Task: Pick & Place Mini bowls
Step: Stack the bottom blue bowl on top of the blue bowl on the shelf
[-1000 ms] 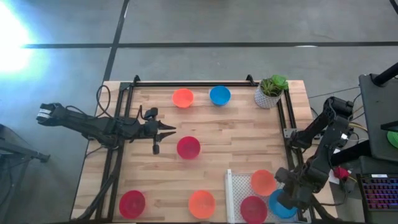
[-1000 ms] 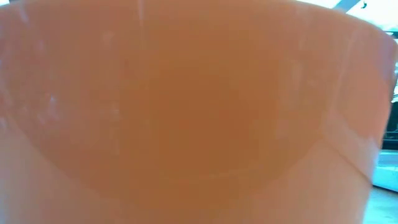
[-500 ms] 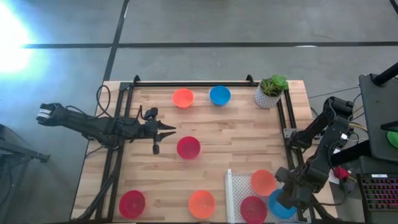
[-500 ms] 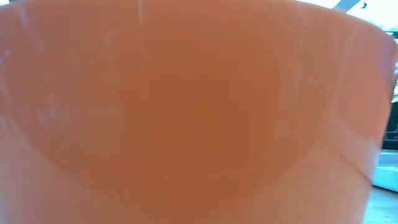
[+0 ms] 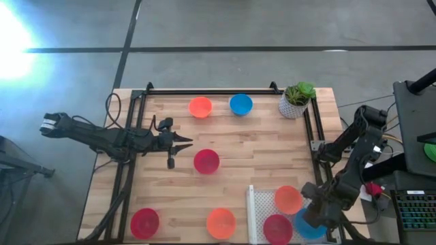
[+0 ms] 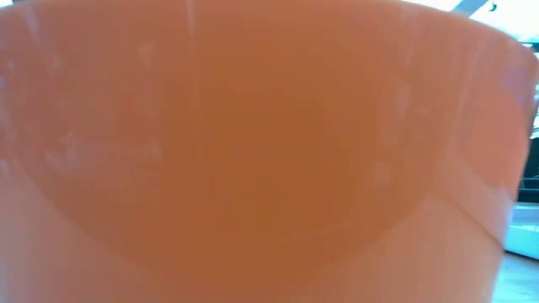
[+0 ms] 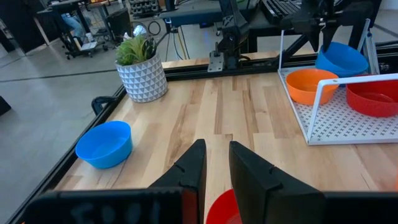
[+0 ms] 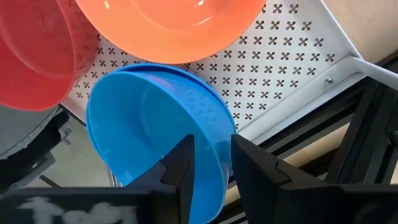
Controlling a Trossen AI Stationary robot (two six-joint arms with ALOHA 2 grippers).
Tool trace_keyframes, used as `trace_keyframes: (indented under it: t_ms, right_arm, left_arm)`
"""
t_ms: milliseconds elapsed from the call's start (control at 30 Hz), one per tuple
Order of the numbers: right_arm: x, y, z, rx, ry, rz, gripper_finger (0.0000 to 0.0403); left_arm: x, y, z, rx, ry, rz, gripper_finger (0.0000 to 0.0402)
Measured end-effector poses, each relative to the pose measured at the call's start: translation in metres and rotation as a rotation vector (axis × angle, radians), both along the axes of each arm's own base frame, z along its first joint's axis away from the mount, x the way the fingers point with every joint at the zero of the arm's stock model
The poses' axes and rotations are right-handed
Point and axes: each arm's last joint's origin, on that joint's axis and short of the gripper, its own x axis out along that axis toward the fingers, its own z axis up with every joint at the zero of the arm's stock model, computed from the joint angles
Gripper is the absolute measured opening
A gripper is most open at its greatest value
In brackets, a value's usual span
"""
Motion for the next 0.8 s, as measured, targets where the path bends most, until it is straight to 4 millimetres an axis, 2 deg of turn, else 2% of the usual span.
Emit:
trace_keyframes:
  t_ms: [367,533,800]
  right_arm:
    - [-0.003,-0.008,0.012,0.034,-0.044,-0.008,0.0081]
    - [-0.003,-0.011,0.011,-0.014,-0.069,-0.014,0.0072]
    - [-0.002,-0.009,0.011,0.009,-0.080,-0.017,0.0060]
  left_arm:
    - [0.000,0.000,0.000,0.000,0.000,0.000,0.0064]
    - [0.000,0.000,0.000,-0.001,0.000,0.000,0.0064]
    - [0.000,0.000,0.000,0.000,0.001,0.000,0.0064]
